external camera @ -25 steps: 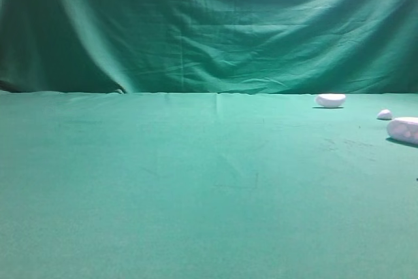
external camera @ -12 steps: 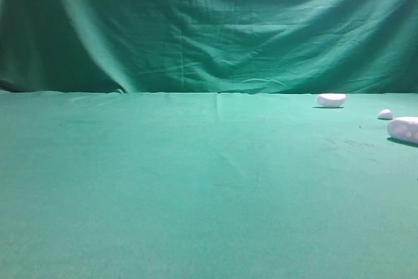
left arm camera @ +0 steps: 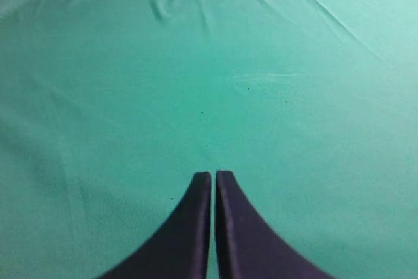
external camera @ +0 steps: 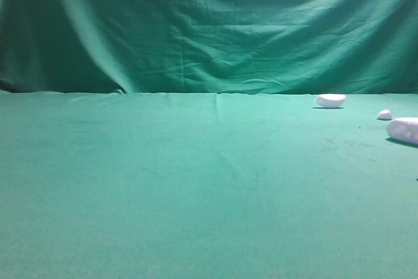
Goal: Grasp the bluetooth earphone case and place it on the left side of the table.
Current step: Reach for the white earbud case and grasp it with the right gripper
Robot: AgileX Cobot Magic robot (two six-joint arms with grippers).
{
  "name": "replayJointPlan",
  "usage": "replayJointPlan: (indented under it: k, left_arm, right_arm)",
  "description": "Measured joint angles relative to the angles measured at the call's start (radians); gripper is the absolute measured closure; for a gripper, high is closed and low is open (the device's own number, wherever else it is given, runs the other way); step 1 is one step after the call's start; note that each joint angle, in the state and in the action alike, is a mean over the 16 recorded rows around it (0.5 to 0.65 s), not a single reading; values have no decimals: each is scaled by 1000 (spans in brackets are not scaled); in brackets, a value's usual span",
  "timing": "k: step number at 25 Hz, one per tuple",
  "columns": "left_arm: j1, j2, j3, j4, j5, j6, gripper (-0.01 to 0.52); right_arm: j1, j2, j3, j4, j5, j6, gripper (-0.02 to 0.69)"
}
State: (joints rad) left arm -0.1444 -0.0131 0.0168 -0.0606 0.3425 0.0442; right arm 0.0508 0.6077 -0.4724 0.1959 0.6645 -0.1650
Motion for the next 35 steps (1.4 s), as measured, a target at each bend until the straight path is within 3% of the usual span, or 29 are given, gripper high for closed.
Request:
replayJointPlan:
  k: [7, 12, 16, 24, 28, 31, 35]
  left_arm:
    - [0, 0, 0, 0, 0, 0, 514]
    - [0, 0, 0, 0, 0, 0, 514]
    - [0, 0, 0, 0, 0, 0, 514]
    - [0, 0, 0, 0, 0, 0, 514]
    - [0, 0, 0, 0, 0, 0, 514]
    - [0, 0, 0, 0, 0, 0, 514]
    - [0, 0, 0, 0, 0, 0, 514]
  right_arm:
    - [36, 312, -136, -17, 104, -157, 665]
    - [89, 530, -236, -71, 119, -174, 638]
    - [132, 691, -307, -120, 104, -157, 544]
    - [172, 958, -427, -182, 52, -116, 246]
    - [173, 1052, -471, -192, 32, -112, 138]
    - [173, 1102, -493, -201, 21, -111, 104]
    - [173, 1144, -511, -219, 13, -110, 151]
